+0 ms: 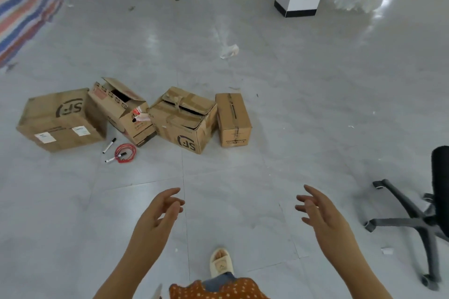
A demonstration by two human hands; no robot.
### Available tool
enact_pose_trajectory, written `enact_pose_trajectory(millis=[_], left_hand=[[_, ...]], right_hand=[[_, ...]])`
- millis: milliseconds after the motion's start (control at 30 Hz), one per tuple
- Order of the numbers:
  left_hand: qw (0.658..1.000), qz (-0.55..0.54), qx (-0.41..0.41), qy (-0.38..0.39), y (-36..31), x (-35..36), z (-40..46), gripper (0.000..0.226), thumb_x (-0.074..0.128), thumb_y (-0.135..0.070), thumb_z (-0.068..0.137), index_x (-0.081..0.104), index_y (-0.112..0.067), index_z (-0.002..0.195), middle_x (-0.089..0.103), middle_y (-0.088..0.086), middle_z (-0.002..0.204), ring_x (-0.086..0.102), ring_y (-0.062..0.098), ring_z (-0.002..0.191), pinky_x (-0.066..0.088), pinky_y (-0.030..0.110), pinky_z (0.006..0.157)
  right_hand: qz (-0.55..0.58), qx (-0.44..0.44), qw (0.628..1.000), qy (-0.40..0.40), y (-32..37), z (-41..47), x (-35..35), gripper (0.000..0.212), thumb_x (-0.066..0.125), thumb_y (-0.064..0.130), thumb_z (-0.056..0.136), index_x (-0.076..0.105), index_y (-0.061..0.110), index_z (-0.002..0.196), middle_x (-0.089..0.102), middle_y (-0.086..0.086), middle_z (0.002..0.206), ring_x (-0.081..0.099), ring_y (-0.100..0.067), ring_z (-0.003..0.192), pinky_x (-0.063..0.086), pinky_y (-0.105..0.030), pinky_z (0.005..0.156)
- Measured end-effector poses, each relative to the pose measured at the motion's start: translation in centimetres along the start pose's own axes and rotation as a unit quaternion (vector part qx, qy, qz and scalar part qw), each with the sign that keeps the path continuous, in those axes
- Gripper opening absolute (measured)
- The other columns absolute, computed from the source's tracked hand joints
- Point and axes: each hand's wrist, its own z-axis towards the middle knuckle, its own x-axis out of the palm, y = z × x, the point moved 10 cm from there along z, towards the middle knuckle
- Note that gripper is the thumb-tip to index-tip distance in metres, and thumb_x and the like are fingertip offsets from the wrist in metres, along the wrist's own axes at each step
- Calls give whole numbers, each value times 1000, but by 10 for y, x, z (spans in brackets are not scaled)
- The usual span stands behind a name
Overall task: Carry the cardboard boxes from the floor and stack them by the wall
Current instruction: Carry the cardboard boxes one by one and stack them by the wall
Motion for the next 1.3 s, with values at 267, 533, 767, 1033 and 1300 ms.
enact_pose_trajectory(millis=[267, 533, 767, 1033, 1300], left_hand=[[1000, 18, -7, 16, -46, 7, 155, 28, 48, -13, 97, 56, -39, 105, 68, -5, 97, 66, 7, 91, 51, 27, 82], [998, -18, -60, -26, -56, 50, 294, 26, 47, -13, 98, 58, -35, 107, 68, -3, 99, 66, 10, 94, 52, 34, 89], [996, 2, -87, -16, -97, 119, 442, 23, 47, -19, 97, 54, -36, 112, 65, -8, 103, 62, 11, 100, 49, 30, 90], [980, 28, -195, 22, -14, 198, 610, 22, 45, -18, 99, 54, -24, 119, 63, -9, 98, 61, 12, 96, 48, 28, 87], [908, -86, -405, 54, 183, 324, 739, 13, 47, -19, 99, 53, -20, 88, 58, 8, 94, 55, 17, 81, 48, 39, 89]], right_hand=[[-28, 40, 999, -14, 37, 141, 4, 32, 40, 27, 98, 46, 27, 129, 61, 1, 120, 62, -18, 105, 48, -42, 99], [-68, 72, 994, 38, 45, 314, 26, 34, 40, 23, 99, 45, 21, 133, 58, -4, 125, 60, -22, 106, 47, -43, 100], [-86, 73, 989, 96, 72, 515, 34, 28, 40, 25, 100, 46, 30, 126, 60, -4, 125, 60, -22, 108, 47, -45, 101], [-132, 136, 969, 157, -11, 693, 118, 29, 41, 29, 100, 48, 34, 128, 63, 4, 113, 63, -17, 101, 54, -34, 79], [-135, 220, 951, 168, -199, 825, 247, 42, 42, 34, 99, 42, 22, 140, 56, -1, 125, 56, -21, 113, 50, -41, 96]])
